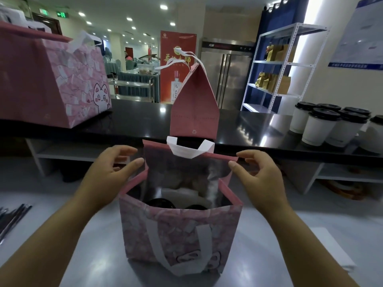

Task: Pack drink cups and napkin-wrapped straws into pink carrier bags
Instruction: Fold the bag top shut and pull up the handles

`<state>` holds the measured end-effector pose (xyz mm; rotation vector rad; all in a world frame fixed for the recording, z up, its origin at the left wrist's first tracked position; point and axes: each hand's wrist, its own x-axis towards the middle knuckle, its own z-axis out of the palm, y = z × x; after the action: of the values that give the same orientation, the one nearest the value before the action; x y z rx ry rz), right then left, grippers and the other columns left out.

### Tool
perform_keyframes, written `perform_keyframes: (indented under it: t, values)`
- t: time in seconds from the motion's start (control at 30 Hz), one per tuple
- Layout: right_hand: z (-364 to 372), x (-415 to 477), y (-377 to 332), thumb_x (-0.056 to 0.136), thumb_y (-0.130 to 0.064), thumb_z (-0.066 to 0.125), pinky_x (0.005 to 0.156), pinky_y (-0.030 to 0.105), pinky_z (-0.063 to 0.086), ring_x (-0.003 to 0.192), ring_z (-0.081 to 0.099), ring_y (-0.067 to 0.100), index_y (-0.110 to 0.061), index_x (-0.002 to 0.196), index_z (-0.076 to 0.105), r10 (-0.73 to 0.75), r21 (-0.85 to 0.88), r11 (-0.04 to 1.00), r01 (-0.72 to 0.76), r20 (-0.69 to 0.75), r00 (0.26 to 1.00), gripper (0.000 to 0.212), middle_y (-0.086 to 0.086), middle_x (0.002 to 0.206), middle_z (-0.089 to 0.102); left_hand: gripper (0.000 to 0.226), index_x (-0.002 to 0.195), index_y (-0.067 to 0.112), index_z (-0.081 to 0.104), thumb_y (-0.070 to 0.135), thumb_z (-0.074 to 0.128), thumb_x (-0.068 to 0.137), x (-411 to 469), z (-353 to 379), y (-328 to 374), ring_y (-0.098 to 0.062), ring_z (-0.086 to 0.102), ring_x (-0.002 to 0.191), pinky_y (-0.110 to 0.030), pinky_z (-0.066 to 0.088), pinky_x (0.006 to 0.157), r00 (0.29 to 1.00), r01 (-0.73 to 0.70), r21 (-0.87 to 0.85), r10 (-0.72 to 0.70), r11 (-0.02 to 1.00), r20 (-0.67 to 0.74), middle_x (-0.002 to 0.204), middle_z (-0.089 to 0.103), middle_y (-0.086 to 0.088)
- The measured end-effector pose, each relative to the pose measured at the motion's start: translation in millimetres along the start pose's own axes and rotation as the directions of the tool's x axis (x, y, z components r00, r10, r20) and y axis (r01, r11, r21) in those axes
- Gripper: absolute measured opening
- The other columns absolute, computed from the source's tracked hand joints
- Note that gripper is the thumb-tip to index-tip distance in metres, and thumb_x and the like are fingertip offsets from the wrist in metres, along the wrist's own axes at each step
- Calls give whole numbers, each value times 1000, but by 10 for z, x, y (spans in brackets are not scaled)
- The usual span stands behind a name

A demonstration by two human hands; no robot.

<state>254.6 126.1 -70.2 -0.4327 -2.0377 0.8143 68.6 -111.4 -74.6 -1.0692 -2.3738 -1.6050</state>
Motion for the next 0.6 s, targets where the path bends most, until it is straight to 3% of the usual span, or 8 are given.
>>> perform_keyframes:
  t: [0.07, 0.13, 0.23, 0.33, 0.47, 0.6]
  values:
    - [-49, -106, 17, 81, -27, 72, 78, 19, 45, 95, 57, 5, -29, 94, 60, 68, 35, 997, -70, 54, 996, 18, -10, 98, 62, 29, 100, 40, 53, 52, 64, 76, -135, -13, -3, -9, 56, 101, -26, 46, 80, 998, 52, -59, -51, 997, 26, 108, 59, 8]
    - [-100, -206, 26, 79, -42, 71, 78, 22, 46, 98, 57, 4, -27, 102, 62, 154, 54, 985, -166, 183, 971, 29, -11, 102, 62, 39, 101, 40, 52, 60, 63, 70, -244, -5, 10, -4, 55, 99, -23, 46, 77, 993, 102, -99, -95, 990, 71, 105, 58, 13]
    - [-148, -313, 10, 67, -64, 66, 85, 29, 49, 104, 55, 1, -31, 115, 57, 222, 28, 966, -255, 411, 884, 59, -17, 111, 60, 63, 111, 34, 51, 66, 58, 58, -346, 13, -2, -7, 55, 103, -20, 45, 74, 974, 184, -118, -165, 976, 154, 108, 57, 15]
    - [-176, -374, 7, 55, -70, 66, 96, 38, 50, 113, 53, 5, -35, 126, 50, 249, 24, 946, -323, 585, 772, 81, -16, 124, 55, 84, 120, 36, 48, 72, 64, 45, -405, 15, 2, -10, 54, 108, -29, 50, 84, 952, 200, -47, -183, 979, 244, 116, 54, 16]
    - [-195, -399, -26, 55, -50, 82, 99, 40, 49, 123, 46, 9, -33, 136, 42, 254, 4, 938, -346, 671, 696, 92, -13, 135, 47, 102, 115, 44, 47, 72, 79, 23, -411, -26, 60, -13, 52, 113, -38, 49, 95, 916, 240, -84, -198, 967, 349, 124, 52, 12]
    - [-170, -400, -69, 71, -14, 82, 94, 36, 53, 117, 50, 13, -33, 128, 47, 265, -1, 936, -353, 664, 699, 70, -12, 126, 51, 109, 120, 41, 48, 55, 89, 20, -421, -77, 23, -17, 52, 119, -37, 53, 90, 880, 303, -164, -209, 939, 427, 131, 51, 8]
